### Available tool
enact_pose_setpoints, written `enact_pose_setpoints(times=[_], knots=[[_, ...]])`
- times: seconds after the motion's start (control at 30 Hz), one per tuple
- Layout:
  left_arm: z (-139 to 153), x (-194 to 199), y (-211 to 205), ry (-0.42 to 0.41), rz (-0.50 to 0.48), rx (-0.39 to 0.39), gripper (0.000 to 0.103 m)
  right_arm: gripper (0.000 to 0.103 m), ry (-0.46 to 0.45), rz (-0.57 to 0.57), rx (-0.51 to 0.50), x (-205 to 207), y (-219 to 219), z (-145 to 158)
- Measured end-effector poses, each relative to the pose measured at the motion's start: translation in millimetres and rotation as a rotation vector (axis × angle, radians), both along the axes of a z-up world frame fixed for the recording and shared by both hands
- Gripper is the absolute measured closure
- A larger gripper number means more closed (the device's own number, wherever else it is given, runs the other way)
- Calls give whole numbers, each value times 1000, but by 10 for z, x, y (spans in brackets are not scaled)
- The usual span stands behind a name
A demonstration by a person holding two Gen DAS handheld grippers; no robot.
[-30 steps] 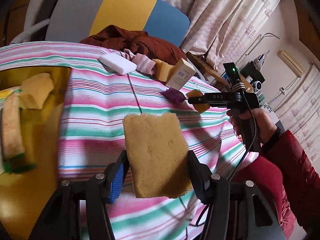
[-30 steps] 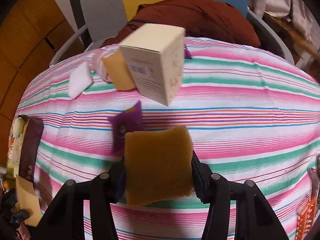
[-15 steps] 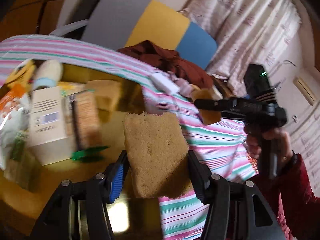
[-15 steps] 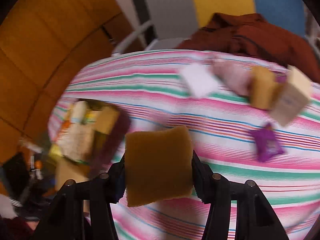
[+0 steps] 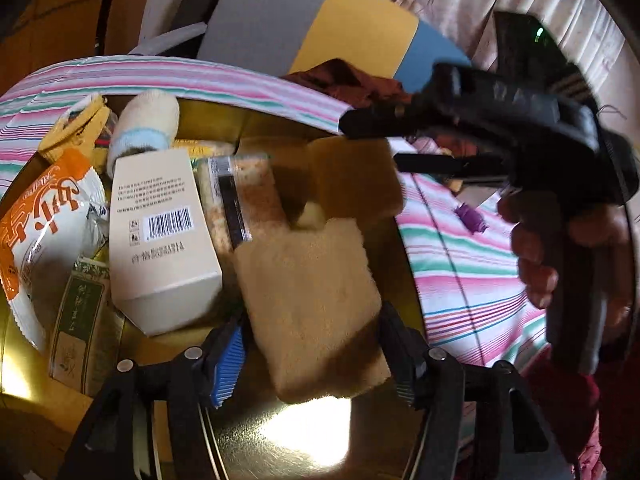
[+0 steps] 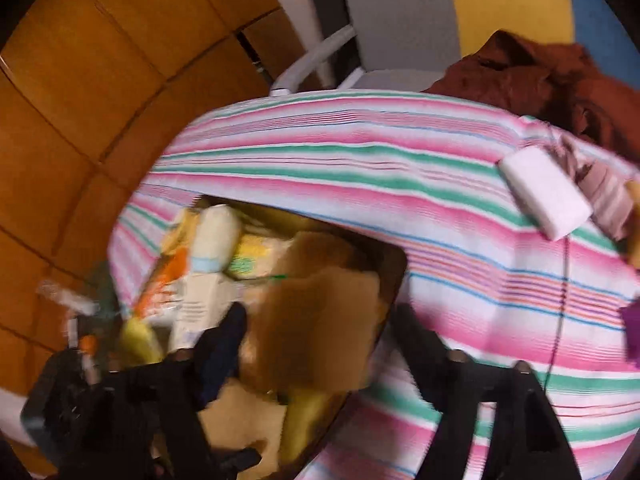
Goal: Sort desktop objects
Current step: 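Carry both yellow sponges to the gold tray and open both grippers, then move both open grippers from the tray back toward the pile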
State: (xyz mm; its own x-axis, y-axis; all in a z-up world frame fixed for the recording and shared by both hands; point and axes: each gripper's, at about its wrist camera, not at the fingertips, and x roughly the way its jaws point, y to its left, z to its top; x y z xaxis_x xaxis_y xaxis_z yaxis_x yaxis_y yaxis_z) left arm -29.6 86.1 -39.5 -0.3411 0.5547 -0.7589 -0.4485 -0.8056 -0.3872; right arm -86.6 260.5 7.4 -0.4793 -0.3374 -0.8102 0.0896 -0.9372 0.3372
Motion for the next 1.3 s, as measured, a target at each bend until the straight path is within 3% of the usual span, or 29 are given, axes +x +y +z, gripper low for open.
enact_pose_setpoints(times=[0.07,0.23,0.5,0.63,0.73,0.8,0.87,0.97,1.13,1.3], knots=[[27,49,-46,19,23,6,38,18,15,12,-20,79,-6,55],[88,156,-221,-26,63,91,37,15,93,5,-5,270,55,204],[217,340,-400,68,86,99,38,15,119,-20,8,428,192,215],[159,313,-228,34,18,74,38,15,128,-43,3,464,284,214],[131,267,33,50,-52,-58,37,15,126,-60,-17,484,361,210],[162,234,58,60,-34,-78,37,15,130,-64,-12,519,419,220],[227,219,0,63,-19,-30,33,15,136,-66,-4,560,470,232],[328,220,-64,81,-18,15,18,15,146,-77,5,608,588,249],[380,266,-76,133,-6,-9,18,15,126,-121,10,633,880,261],[353,217,-220,80,77,28,19,15,108,-202,24,711,1298,311]])
